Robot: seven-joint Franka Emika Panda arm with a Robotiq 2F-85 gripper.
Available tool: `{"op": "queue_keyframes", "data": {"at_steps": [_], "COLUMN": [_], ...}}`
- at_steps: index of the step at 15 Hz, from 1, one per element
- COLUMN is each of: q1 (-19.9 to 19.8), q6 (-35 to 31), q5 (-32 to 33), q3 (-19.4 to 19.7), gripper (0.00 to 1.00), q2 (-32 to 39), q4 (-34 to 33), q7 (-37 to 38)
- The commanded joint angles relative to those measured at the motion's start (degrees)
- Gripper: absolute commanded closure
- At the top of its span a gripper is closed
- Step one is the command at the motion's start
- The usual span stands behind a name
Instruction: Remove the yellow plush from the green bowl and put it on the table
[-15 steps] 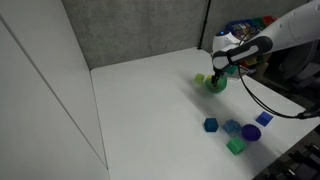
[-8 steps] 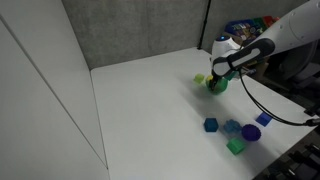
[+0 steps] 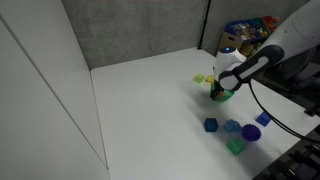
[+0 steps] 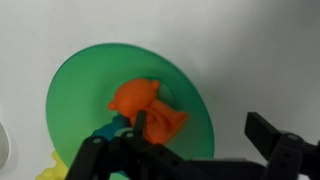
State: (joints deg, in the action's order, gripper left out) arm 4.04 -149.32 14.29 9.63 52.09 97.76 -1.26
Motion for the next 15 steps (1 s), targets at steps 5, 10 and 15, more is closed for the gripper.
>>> {"op": "queue_keyframes", "data": {"at_steps": [5,10,15], "q1": [-0.8,-2.2,-3.3], "q6": [7.0,14.4,16.5], "q5": [-2.2,-5.9,-7.7], "q3": [-4.5,-7.8,-8.9], "gripper": [0.0,0.0,0.0], "q2": [-9.5,-12.9,-16.3], "q4": [11.2,13.1,15.7], "q7": [-0.8,-1.7,-1.9]}}
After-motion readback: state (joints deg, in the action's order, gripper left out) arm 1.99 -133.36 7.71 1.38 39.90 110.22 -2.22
